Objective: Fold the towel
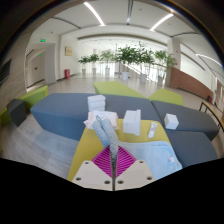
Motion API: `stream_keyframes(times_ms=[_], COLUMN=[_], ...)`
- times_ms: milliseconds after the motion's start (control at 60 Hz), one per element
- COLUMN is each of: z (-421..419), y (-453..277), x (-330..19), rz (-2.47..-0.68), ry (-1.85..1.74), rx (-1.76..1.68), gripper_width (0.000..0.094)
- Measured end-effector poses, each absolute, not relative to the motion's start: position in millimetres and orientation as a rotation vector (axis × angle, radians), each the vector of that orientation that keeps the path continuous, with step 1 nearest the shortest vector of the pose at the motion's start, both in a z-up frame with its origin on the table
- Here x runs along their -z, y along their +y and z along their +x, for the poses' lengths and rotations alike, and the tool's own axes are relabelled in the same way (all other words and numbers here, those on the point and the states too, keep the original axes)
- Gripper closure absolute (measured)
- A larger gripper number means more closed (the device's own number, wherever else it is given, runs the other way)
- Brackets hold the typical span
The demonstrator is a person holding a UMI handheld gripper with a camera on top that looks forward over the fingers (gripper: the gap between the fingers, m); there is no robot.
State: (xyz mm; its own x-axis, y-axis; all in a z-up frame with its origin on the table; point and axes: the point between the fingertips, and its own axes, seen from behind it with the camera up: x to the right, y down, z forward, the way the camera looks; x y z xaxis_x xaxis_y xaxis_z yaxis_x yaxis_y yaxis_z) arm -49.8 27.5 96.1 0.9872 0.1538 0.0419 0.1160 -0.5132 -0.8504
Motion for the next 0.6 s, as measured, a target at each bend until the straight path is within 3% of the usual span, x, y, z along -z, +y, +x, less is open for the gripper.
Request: stream_keyframes(times_ms=[117, 367, 500, 567, 583, 600], z=[38.9, 153.3, 165.8, 166.8, 166.8, 164.2], y=[30.7, 24.6, 17.0, 15.9, 15.1, 12.2], x=[-110.6, -30.4, -18.2, -27.5, -31.5, -35.4], rz=[-2.105, -2.277, -2.311, -2.294, -2.287, -2.283], ry=[-0.067, 0.122, 0.117, 0.11, 0.111, 0.113], rx=[0.028, 0.086, 0.077, 0.045, 0.041, 0.043], gripper_width=[0.092, 0.0903, 0.0891, 0.0791, 0.0729, 0.0588])
